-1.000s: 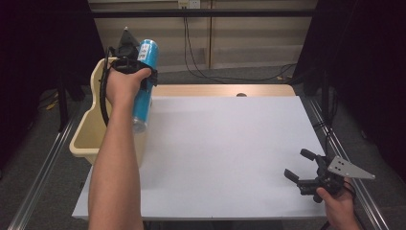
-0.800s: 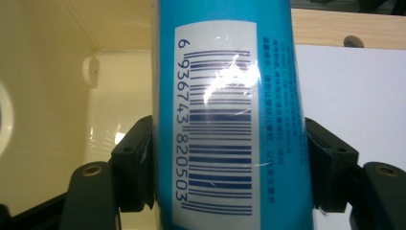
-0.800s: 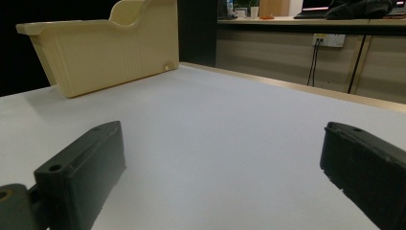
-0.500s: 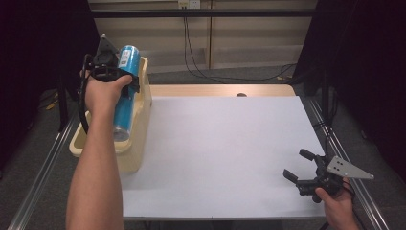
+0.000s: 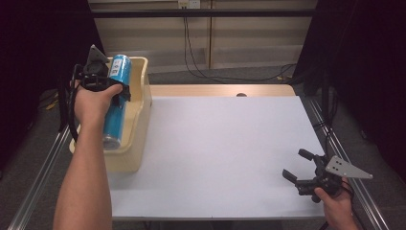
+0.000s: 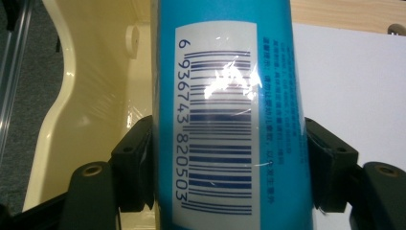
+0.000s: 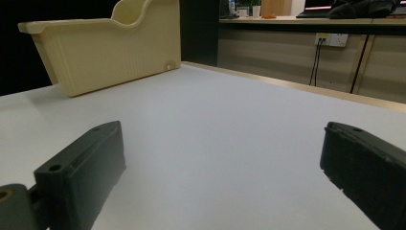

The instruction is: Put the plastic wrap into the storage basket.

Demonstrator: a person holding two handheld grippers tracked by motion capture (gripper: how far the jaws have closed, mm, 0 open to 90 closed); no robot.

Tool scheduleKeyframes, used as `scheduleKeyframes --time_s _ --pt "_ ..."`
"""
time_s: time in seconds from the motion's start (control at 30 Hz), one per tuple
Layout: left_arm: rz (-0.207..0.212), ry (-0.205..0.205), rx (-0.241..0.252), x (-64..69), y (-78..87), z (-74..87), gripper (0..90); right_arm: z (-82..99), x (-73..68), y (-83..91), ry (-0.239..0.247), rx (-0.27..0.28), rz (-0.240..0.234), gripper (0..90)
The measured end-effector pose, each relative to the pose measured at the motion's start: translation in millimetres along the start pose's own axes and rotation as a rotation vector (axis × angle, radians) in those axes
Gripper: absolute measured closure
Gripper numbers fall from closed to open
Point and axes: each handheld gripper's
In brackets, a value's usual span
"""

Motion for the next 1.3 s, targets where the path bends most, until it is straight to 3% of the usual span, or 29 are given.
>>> scheduleKeyframes --time_s 0.7,1.3 --pt "-0.012 0.046 -0.049 -18.6 -20.1 15.3 31.6 -0.1 -1.2 -0.4 -0.002 -0.005 -0.003 1.1" --pt "-0.011 0.030 -0.089 -21.4 -30.6 26.4 31.6 -0.1 -2.2 -2.0 0.005 -0.011 -0.008 1.2"
Point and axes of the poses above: each handheld gripper's, and its own axes: y roughly backward along the jaws, z roughly out of its underside, x roughly to its right, and after that the axes turned 3 degrees about -z, right-handed
